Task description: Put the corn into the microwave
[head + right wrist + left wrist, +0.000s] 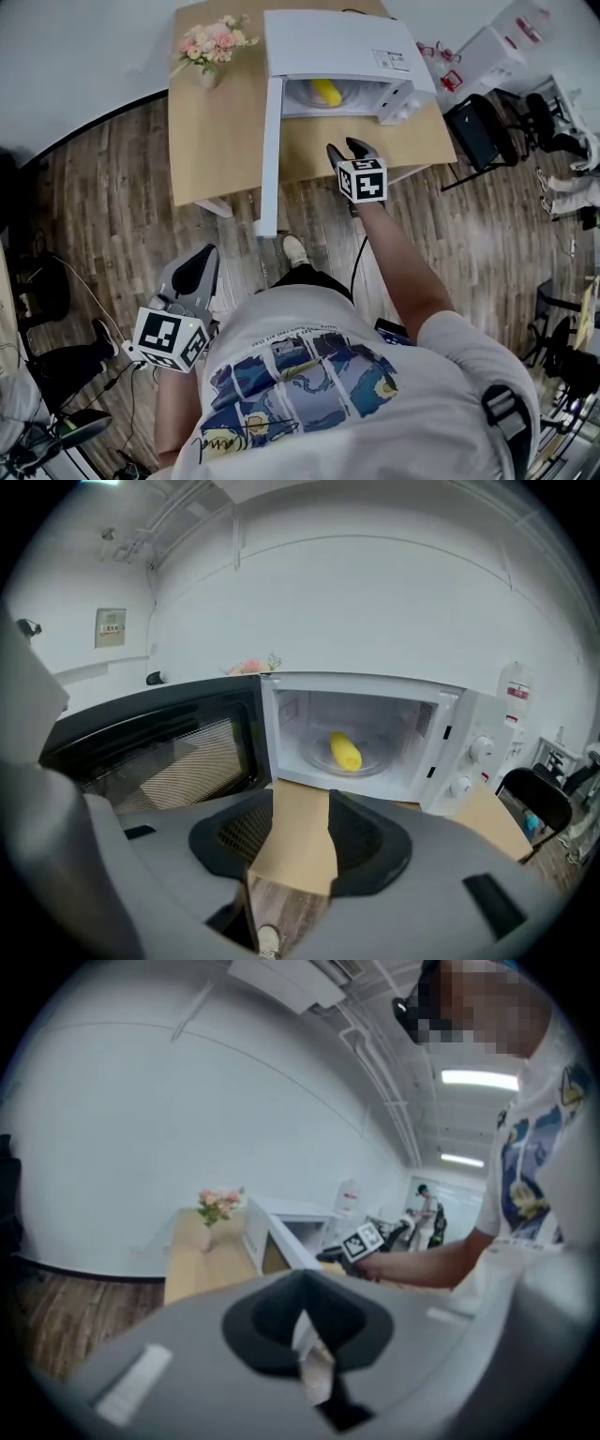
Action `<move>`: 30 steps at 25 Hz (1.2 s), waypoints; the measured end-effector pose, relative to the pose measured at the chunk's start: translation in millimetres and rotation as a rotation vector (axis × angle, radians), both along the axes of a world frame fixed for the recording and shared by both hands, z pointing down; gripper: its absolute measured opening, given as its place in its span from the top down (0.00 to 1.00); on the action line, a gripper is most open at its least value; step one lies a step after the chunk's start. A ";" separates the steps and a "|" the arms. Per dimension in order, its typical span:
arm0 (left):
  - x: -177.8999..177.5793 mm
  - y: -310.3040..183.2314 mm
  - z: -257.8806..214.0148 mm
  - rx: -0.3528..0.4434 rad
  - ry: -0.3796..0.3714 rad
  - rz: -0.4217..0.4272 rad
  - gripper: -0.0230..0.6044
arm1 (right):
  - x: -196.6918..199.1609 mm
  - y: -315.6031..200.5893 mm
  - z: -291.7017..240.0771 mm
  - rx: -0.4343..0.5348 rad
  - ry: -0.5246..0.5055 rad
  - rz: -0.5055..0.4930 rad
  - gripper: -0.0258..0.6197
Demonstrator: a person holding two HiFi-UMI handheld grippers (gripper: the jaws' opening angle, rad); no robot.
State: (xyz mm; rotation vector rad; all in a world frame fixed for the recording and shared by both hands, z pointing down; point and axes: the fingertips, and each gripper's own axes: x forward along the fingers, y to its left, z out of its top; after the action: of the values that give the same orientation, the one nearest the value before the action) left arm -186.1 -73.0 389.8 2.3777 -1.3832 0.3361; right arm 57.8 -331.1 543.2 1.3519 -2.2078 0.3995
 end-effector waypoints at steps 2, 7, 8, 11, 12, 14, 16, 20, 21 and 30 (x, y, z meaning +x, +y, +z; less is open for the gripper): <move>-4.4 12.6 1.6 0.010 -0.031 0.014 0.95 | -4.0 22.7 -6.9 0.008 -0.015 -0.002 0.70; -10.7 43.2 9.9 0.008 -0.038 0.046 0.95 | -8.8 77.2 -22.2 0.018 -0.044 -0.004 0.81; -11.4 48.8 12.1 0.007 -0.036 0.050 0.95 | -9.2 87.9 -25.5 0.021 -0.045 -0.007 0.83; -13.9 66.1 18.5 0.009 -0.064 0.068 0.95 | -14.8 124.0 -34.0 0.022 -0.053 -0.026 0.89; -14.2 71.3 20.6 0.013 -0.082 0.077 0.95 | -17.4 136.0 -36.8 0.020 -0.058 -0.034 0.90; -12.4 80.8 24.1 0.021 -0.101 0.099 0.95 | -21.3 159.3 -42.6 0.010 -0.075 -0.045 0.91; -9.5 90.1 26.7 0.023 -0.093 0.117 0.95 | -24.9 182.2 -48.8 0.009 -0.089 -0.056 0.92; -4.2 107.9 30.2 0.018 -0.068 0.145 0.95 | -34.4 227.0 -60.4 0.011 -0.138 -0.081 0.94; -2.7 112.2 31.1 0.018 -0.074 0.153 0.95 | -37.5 237.1 -62.9 0.008 -0.154 -0.087 0.94; -0.7 137.1 34.2 0.019 -0.071 0.177 0.95 | -61.5 292.0 -81.2 -0.016 -0.232 -0.160 0.95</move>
State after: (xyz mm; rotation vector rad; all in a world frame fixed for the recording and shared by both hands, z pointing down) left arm -186.8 64.1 424.0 2.5330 -1.2131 0.4603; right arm -3.8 -39.1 462.0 1.1597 -2.4756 0.5363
